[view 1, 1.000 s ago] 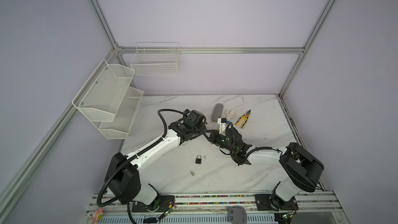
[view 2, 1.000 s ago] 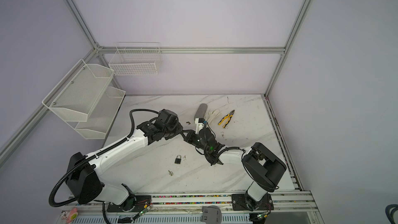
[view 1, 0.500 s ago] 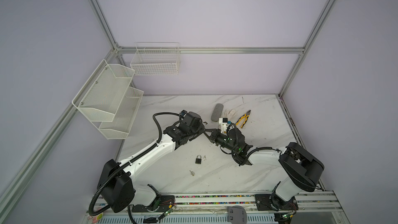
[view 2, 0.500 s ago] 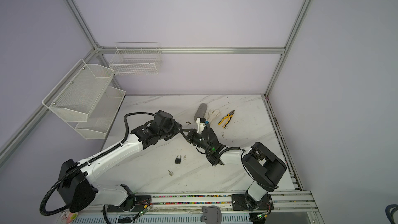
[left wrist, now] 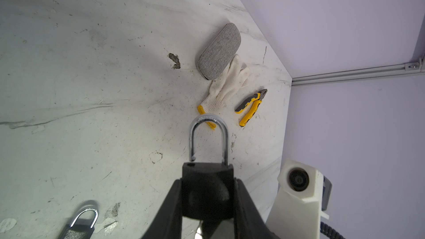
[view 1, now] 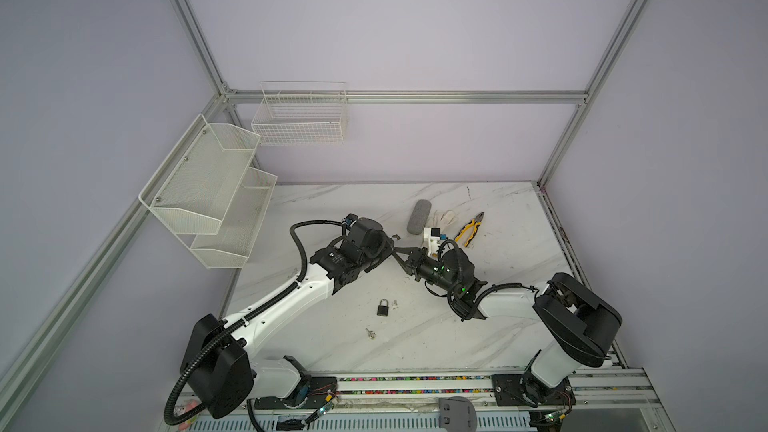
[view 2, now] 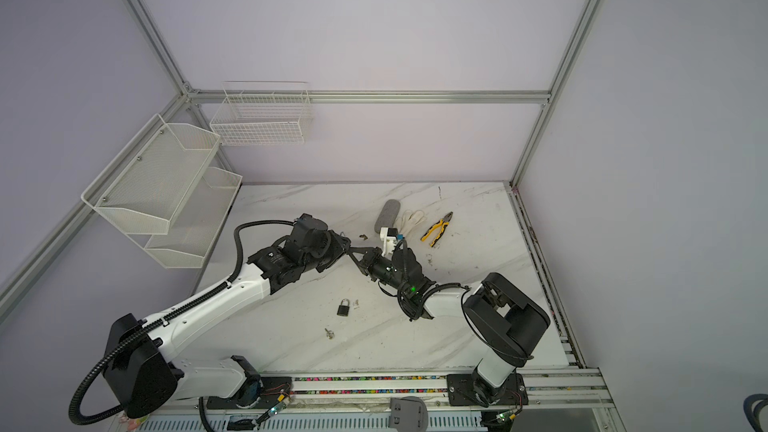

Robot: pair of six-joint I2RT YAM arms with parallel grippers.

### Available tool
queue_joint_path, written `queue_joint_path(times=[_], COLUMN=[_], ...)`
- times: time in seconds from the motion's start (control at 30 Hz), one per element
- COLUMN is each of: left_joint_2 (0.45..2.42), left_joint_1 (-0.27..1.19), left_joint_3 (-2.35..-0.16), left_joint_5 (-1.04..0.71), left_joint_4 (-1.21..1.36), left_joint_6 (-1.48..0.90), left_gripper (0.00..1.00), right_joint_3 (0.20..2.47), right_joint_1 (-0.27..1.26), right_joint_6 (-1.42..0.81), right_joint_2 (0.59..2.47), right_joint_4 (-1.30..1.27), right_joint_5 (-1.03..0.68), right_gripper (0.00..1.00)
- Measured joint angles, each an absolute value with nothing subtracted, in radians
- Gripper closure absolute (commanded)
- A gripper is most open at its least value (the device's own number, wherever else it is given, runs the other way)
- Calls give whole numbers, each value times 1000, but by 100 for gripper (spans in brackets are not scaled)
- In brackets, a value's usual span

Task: Unlock with the key

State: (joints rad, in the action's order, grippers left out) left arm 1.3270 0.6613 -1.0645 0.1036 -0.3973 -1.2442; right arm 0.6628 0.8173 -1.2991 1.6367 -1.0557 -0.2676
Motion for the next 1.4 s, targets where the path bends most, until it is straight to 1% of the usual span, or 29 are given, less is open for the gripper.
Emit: queue_joint_path(times=[0.17,0.3,0.37,0.43,0.5,0.53,0.57,0.77,0.9,1.03,1.13,1.27,1.4], left_joint_2=[1321,1321,1321,1321,1320,1317,1312,1272,1218,1143,1095,1028,988], left_joint_1=[661,661,661,662,664,664,663,647,637,635,635,635,635], left_joint_3=[-1054,-1054,-1054,-1054,-1054,-1054,-1054,-1054,-1016,-885,-772,-604,-473], left_joint_5=[108,119,127,129,131,133,134,165,223,270,265,231,205], left_joint_4=[-381,-384,-385,-384,-381,-380,-382,-400,-404,-344,-251,-55,123], left_joint_6=[-1245,-1227,-1200,-1162,-1112,-1085,-1052,-870,-755,-594,-458,-277,-165], left_gripper=[100,100,100,100,100,100,100,100,100,100,100,100,100], right_joint_3=[664,691,702,709,715,717,719,752,821,954,1087,1238,1358], right_joint_1=[816,816,818,822,828,831,831,826,823,820,820,820,820], right_joint_6=[-1290,-1243,-1210,-1179,-1148,-1132,-1112,-972,-868,-738,-635,-514,-430], right_joint_2=[1635,1618,1606,1592,1577,1568,1559,1439,1378,1377,1433,1536,1640], right_joint_4=[-1050,-976,-931,-891,-849,-823,-791,-532,-370,-181,-58,83,207], right_joint_5=[-267,-266,-260,-251,-245,-244,-244,-217,-185,-167,-148,-146,-144], right_gripper=[100,100,95,84,77,71,67,51,46,39,31,28,24])
